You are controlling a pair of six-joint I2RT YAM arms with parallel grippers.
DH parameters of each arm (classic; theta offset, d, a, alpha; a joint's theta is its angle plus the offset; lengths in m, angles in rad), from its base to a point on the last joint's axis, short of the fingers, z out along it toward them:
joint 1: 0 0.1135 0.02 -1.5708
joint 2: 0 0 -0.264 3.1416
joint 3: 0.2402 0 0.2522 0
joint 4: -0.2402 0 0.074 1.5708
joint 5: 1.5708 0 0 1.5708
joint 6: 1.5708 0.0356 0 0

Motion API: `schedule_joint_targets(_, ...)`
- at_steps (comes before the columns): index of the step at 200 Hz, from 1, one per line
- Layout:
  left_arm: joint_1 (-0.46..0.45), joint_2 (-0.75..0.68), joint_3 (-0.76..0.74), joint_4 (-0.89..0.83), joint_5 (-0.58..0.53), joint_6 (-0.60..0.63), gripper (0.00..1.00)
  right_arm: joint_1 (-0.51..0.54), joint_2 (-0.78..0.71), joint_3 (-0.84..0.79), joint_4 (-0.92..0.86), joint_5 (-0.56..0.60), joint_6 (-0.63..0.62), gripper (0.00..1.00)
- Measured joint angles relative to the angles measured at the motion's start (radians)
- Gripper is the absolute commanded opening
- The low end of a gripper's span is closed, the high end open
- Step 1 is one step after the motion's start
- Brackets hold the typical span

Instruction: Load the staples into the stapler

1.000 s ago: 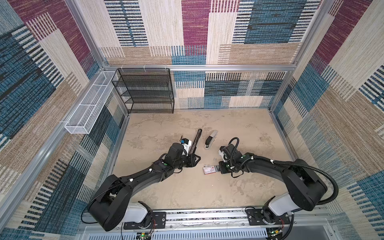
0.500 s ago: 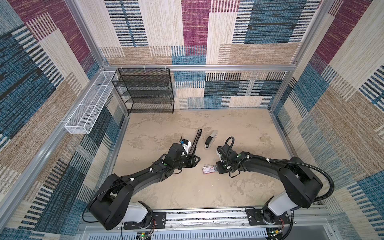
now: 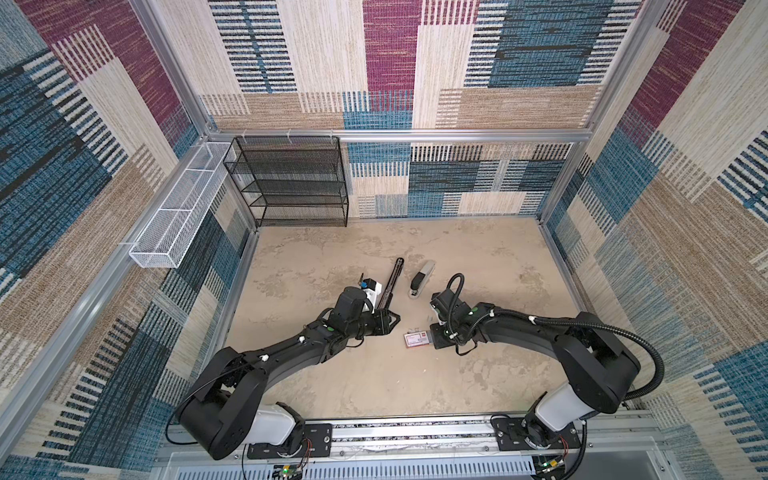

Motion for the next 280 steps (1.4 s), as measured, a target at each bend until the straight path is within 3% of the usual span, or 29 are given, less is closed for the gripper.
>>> schedule_joint_targets(74, 0.024, -0.008, -0.003, 0.031, 0.018, -0.024, 0.42, 0.0, -0.087, 0.02, -0.032, -0.002, 0.004, 0.0)
schedule_joint_targets(115, 0.074, -0.028, -0.039, 0.149, 0.082, -0.085, 0.53, -0.015, -0.169, 0.021, -0.038, -0.019, 0.001, 0.0)
schedule_joint_targets(141, 0.126, -0.003, -0.047, 0.332, 0.205, -0.174, 0.54, -0.092, -0.277, 0.012, 0.016, -0.135, -0.017, 0.0)
schedule_joint_targets(168, 0.162, 0.114, -0.014, 0.603, 0.363, -0.341, 0.52, -0.21, -0.38, -0.032, 0.141, -0.37, -0.023, 0.0)
schedule_joint_targets(200, 0.161, 0.237, 0.011, 0.947, 0.493, -0.541, 0.52, -0.251, -0.423, -0.063, 0.303, -0.638, -0.018, 0.0)
schedule_joint_targets(240, 0.148, 0.221, 0.011, 1.109, 0.569, -0.599, 0.53, -0.257, -0.434, -0.097, 0.475, -0.875, 0.034, 0.0)
schedule_joint_targets(280, 0.114, 0.205, 0.024, 1.154, 0.621, -0.603, 0.53, -0.258, -0.415, -0.111, 0.603, -0.995, 0.09, 0.0)
